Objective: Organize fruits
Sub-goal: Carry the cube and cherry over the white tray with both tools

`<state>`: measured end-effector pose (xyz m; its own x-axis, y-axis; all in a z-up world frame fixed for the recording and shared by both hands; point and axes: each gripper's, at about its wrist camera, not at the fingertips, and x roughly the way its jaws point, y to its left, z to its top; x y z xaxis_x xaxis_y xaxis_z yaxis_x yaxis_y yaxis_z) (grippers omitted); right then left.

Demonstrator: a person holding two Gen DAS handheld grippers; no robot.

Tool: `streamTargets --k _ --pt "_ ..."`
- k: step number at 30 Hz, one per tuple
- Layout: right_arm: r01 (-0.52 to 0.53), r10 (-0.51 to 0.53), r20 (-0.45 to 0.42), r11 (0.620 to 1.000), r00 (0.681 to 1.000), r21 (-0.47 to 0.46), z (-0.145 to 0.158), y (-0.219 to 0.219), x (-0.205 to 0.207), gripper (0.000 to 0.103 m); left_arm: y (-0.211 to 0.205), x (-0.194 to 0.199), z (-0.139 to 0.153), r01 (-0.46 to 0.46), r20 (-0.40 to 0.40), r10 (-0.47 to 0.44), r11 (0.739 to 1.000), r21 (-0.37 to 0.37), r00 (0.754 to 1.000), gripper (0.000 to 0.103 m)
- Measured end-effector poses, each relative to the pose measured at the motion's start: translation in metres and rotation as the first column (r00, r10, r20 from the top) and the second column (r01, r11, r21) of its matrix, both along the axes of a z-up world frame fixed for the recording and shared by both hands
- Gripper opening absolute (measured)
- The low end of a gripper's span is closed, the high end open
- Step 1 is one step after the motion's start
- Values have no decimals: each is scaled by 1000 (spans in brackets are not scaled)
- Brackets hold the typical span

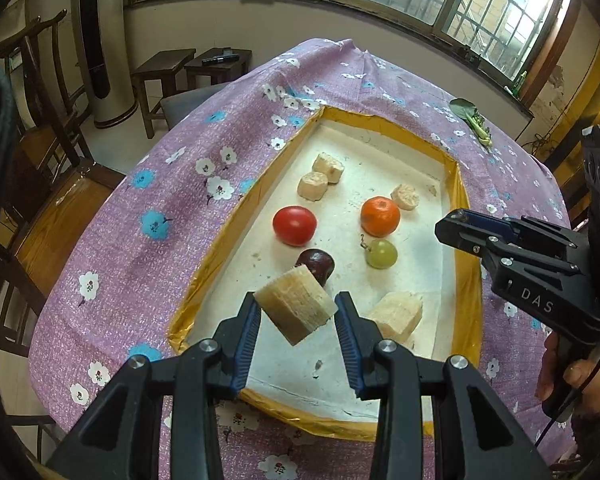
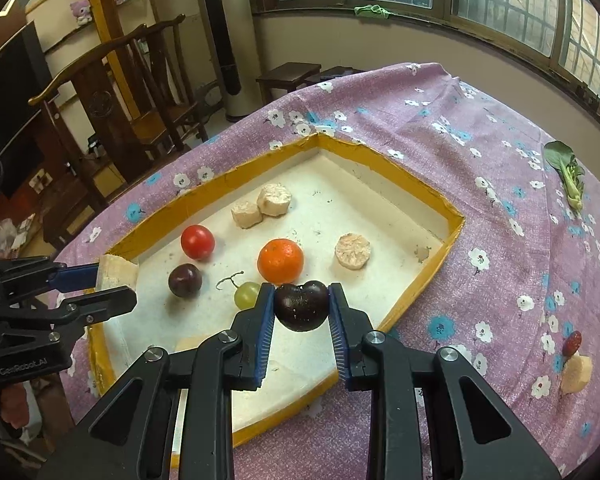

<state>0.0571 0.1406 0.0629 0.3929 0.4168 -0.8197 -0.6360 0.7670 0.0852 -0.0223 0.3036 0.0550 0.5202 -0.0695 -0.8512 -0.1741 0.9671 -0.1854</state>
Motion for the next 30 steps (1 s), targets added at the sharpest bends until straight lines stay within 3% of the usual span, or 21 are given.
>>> streamTargets --k 17,30 --pt "-30 28 -34 997 999 -69 -26 14 10 25 8 12 -24 -4 -66 4 1000 -10 998 40" --pt "-65 65 -5 988 998 -142 -37 27 9 26 1 19 -30 11 -84 -7 999 42 996 42"
